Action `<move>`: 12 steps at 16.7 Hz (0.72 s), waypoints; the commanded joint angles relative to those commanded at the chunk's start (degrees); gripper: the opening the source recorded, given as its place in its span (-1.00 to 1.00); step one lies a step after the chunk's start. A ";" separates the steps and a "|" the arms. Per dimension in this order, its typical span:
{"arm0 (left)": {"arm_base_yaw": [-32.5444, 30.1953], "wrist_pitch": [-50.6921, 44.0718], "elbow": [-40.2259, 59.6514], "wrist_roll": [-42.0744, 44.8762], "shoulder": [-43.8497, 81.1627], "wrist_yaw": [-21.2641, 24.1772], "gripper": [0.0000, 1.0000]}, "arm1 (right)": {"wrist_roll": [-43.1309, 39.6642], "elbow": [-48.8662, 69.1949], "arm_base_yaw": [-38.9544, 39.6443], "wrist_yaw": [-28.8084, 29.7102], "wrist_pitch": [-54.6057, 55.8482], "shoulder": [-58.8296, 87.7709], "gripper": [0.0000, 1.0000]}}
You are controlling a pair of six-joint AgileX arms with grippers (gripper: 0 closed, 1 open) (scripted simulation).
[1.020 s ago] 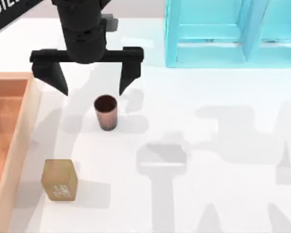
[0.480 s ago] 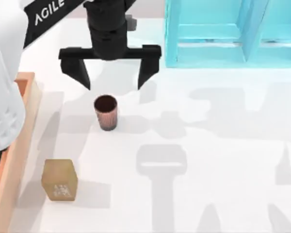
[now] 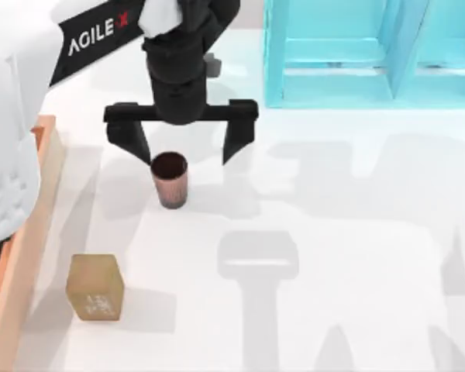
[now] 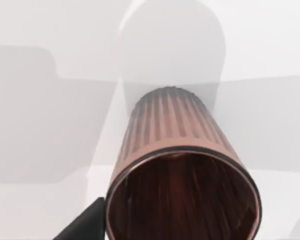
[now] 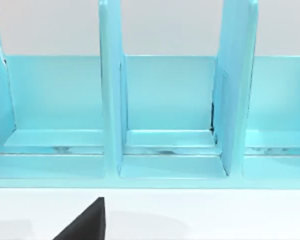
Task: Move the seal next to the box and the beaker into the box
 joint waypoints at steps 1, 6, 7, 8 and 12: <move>-0.02 2.37 -2.22 -0.02 0.08 0.00 1.00 | 0.00 0.00 0.00 0.00 0.00 0.00 1.00; -0.08 7.58 -7.21 -0.08 0.38 0.00 1.00 | 0.00 0.00 0.00 0.00 0.00 0.00 1.00; -0.08 7.58 -7.21 -0.08 0.38 0.00 1.00 | 0.00 0.00 0.00 0.00 0.00 0.00 1.00; -0.08 7.58 -7.21 -0.08 0.38 0.00 1.00 | 0.00 0.00 0.00 0.00 0.00 0.00 1.00; -0.08 7.58 -7.21 -0.08 0.38 0.00 0.40 | 0.00 0.00 0.00 0.00 0.00 0.00 1.00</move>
